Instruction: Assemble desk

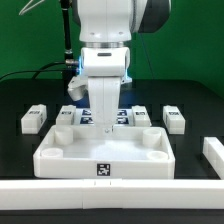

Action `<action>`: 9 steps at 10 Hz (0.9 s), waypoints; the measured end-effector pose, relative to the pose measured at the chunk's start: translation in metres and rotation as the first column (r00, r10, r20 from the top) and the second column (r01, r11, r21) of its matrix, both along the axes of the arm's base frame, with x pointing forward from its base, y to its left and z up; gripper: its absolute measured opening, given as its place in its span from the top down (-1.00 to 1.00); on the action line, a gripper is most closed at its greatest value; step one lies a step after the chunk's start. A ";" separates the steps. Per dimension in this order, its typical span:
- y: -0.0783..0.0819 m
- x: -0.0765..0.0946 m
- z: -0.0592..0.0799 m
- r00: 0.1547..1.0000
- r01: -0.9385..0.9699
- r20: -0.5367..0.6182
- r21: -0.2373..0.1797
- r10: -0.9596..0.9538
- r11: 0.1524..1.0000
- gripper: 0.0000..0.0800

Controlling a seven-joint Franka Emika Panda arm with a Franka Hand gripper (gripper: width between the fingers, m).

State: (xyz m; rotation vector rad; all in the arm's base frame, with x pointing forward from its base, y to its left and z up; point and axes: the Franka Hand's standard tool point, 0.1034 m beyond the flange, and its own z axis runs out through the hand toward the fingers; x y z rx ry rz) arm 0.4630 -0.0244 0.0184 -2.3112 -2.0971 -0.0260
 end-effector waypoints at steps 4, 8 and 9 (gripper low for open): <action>0.000 0.000 0.000 1.000 0.001 0.000 0.000 -0.001 1.000 0.87; 0.000 0.000 0.000 1.000 0.002 0.000 0.000 -0.002 1.000 0.86; 0.007 0.007 0.000 1.000 -0.007 0.014 0.006 0.007 1.000 0.86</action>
Offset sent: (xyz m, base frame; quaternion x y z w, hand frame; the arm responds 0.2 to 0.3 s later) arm 0.0000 0.0000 0.0000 0.0000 0.0000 0.0000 1.0000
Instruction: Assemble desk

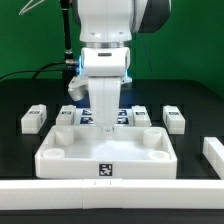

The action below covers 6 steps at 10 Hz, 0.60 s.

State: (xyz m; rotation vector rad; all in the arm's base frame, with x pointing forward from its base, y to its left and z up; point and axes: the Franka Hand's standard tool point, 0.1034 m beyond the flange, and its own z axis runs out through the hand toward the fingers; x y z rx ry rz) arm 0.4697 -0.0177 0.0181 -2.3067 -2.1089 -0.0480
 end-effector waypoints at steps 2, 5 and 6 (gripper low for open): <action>0.031 0.022 0.000 0.999 0.004 0.033 0.023 -0.005 1.000 0.86; 0.054 0.048 0.000 0.999 0.020 0.043 0.041 -0.022 0.999 0.86; 0.054 0.049 -0.001 0.999 0.008 0.043 0.037 -0.009 0.999 0.86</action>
Offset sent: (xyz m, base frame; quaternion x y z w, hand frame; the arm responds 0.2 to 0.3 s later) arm 0.0339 0.0408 0.0046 0.0016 0.0203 -0.0015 0.9998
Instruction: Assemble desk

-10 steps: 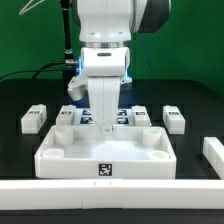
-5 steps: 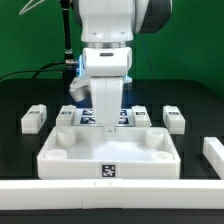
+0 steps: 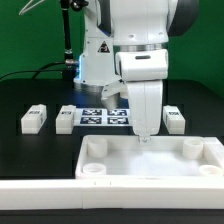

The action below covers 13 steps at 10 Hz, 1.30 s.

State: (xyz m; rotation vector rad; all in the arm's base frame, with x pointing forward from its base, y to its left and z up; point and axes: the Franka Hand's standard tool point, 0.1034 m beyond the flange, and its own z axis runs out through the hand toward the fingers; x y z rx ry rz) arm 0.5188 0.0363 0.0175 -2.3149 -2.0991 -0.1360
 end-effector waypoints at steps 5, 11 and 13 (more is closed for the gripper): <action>0.000 0.000 -0.001 0.999 -0.037 -0.011 -0.006 0.037 0.999 0.76; -0.001 -0.001 -0.001 0.999 -0.036 -0.013 -0.005 0.036 0.999 -0.60; -0.001 -0.001 -0.002 0.999 -0.036 -0.014 -0.005 0.036 0.999 -0.62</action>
Offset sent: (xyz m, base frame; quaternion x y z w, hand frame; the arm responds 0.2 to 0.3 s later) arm 0.0000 0.0000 0.0000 0.0000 0.0000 0.0000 1.0000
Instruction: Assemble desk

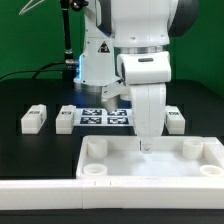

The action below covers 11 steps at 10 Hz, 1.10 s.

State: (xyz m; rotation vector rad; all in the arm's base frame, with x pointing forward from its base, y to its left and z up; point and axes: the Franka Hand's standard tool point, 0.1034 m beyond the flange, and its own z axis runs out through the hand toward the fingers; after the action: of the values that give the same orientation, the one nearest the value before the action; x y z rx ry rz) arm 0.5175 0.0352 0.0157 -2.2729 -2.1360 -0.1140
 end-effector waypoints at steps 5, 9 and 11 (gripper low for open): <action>0.020 0.000 0.026 0.985 0.173 -0.012 -0.011 -0.173 0.985 -0.62; 0.069 -0.002 0.042 0.863 0.505 -0.024 0.000 -0.505 0.863 -0.62; 0.071 -0.002 0.042 0.808 0.589 -0.033 0.006 -0.588 0.808 -0.62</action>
Offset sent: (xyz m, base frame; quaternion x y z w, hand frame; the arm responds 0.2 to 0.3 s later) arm -0.0068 0.0100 0.0401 -0.0212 -0.0549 0.0717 0.9957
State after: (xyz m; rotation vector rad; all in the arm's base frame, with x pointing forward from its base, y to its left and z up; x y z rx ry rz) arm 0.5158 0.1064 0.0573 -2.8160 -1.3224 -0.1021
